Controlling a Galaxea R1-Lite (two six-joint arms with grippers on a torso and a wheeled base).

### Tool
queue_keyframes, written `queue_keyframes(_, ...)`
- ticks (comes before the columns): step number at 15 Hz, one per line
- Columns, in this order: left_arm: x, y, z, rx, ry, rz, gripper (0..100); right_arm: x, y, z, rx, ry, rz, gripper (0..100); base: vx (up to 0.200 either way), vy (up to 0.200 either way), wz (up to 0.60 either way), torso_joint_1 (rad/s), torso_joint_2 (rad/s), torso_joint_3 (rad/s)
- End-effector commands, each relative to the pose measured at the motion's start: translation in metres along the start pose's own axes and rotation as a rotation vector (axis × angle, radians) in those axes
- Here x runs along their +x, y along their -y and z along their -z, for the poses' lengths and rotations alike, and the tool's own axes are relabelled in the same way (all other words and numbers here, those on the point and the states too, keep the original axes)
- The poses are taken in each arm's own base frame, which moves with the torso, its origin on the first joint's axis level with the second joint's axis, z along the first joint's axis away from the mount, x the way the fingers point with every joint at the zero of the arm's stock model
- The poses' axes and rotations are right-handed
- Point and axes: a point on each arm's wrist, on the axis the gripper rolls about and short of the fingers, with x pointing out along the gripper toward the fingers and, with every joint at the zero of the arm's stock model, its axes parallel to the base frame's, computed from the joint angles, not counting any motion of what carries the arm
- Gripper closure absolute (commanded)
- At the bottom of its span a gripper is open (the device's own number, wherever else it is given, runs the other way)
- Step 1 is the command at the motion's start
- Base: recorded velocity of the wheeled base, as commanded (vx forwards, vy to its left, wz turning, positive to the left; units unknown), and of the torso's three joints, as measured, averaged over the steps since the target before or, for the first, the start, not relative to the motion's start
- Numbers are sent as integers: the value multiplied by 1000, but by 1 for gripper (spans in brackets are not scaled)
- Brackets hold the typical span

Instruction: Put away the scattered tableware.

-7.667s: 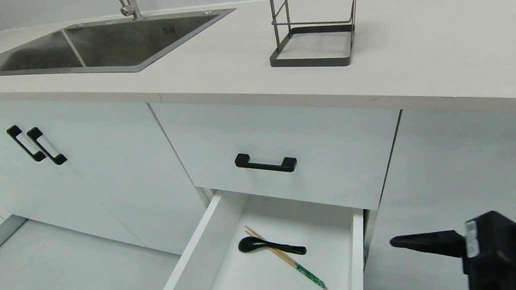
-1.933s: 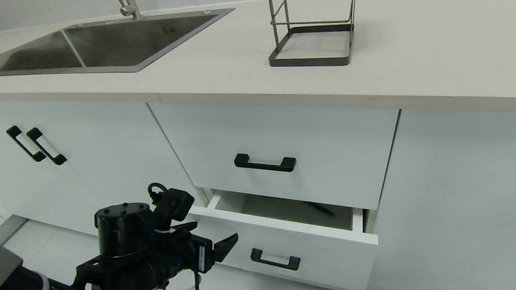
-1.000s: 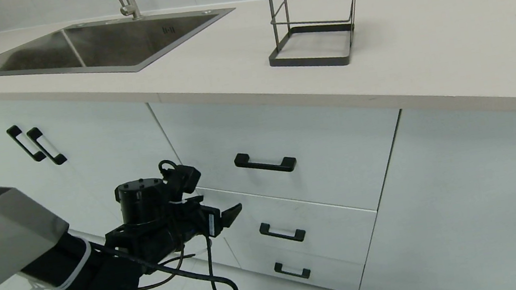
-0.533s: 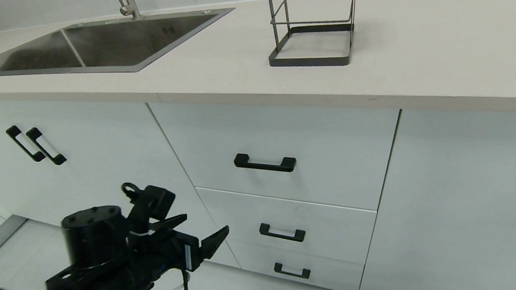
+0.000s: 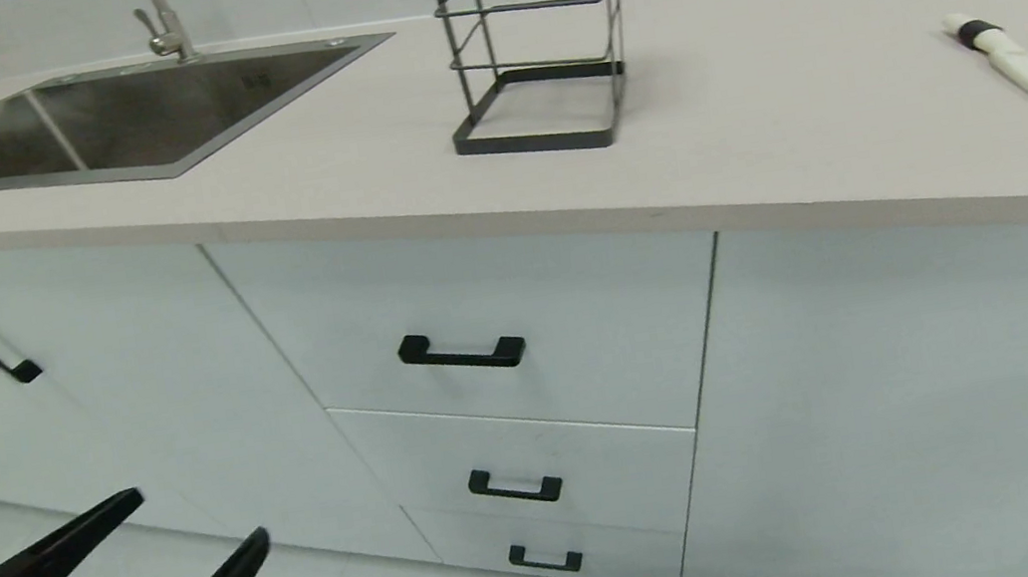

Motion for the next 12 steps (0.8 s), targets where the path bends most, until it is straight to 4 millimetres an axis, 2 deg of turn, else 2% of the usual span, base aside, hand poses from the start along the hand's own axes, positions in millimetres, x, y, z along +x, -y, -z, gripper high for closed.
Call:
queue_keyframes(1, -74, 11, 12, 48, 176, -150, 0, 0, 0, 0, 0, 0, 1, 0, 0, 0, 0, 0, 0, 0)
queue_keyframes(3, -96, 20, 36, 38, 133, -196, 0, 0, 0, 0, -3, 0, 1, 0, 0, 0, 0, 0, 0, 0)
queue_keyframes(5, -113, 29, 73, 18, 11, -201, 0, 0, 0, 0, -3, 0, 1, 0, 0, 0, 0, 0, 0, 0)
queue_keyframes(7, -114, 29, 73, 27, 22, -223, 0, 0, 0, 0, -3, 0, 1, 0, 0, 0, 0, 0, 0, 0)
queue_keyframes(9, -115, 26, 78, 18, -39, -374, 0, 0, 0, 0, -2, 0, 1, 0, 0, 0, 0, 0, 0, 0)
queue_keyframes(12, -116, 26, 78, -24, -20, -375, 0, 0, 0, 0, -3, -2, -1, 0, 0, 0, 0, 0, 0, 0)
